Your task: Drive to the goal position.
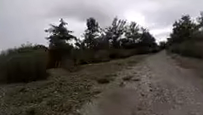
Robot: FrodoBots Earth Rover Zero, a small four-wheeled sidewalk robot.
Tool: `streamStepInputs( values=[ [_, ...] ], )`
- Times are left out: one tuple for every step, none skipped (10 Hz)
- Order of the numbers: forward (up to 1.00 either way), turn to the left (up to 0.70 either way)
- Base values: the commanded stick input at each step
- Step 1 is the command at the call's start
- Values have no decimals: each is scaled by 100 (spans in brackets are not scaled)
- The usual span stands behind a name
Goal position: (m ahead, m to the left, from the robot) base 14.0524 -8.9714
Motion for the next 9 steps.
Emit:
streamStepInputs(
  values=[
    [70,-35],
    [70,-35],
    [70,-35],
    [70,-35],
    [70,-35],
    [70,-35],
    [70,-35],
    [70,-35],
    [70,-35]
  ],
)
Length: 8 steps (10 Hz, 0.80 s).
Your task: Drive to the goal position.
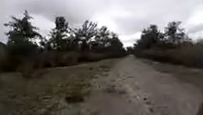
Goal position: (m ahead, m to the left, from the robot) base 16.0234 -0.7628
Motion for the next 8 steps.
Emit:
streamStepInputs(
  values=[
    [70,-34],
    [70,-28],
    [70,0],
    [70,0],
    [70,0],
    [70,0],
    [70,0],
    [70,0]
  ],
)
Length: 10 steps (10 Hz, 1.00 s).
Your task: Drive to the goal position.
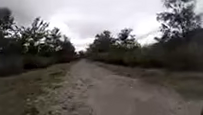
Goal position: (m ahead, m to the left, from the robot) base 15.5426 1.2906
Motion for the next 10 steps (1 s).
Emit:
streamStepInputs(
  values=[
    [70,0],
    [70,0],
    [70,0],
    [70,0],
    [70,0],
    [70,0],
    [70,3],
    [70,35],
    [70,35],
    [70,35]
  ],
)
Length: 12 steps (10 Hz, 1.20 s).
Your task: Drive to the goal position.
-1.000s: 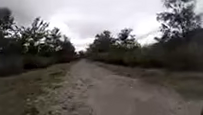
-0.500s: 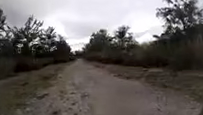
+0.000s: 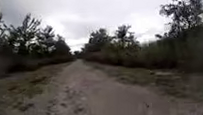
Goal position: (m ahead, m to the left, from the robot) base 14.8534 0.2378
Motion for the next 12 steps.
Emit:
streamStepInputs(
  values=[
    [70,35],
    [70,35],
    [70,4],
    [70,0],
    [70,0],
    [70,0],
    [70,0],
    [70,0],
    [70,0],
    [70,0],
    [70,0],
    [70,0]
  ],
)
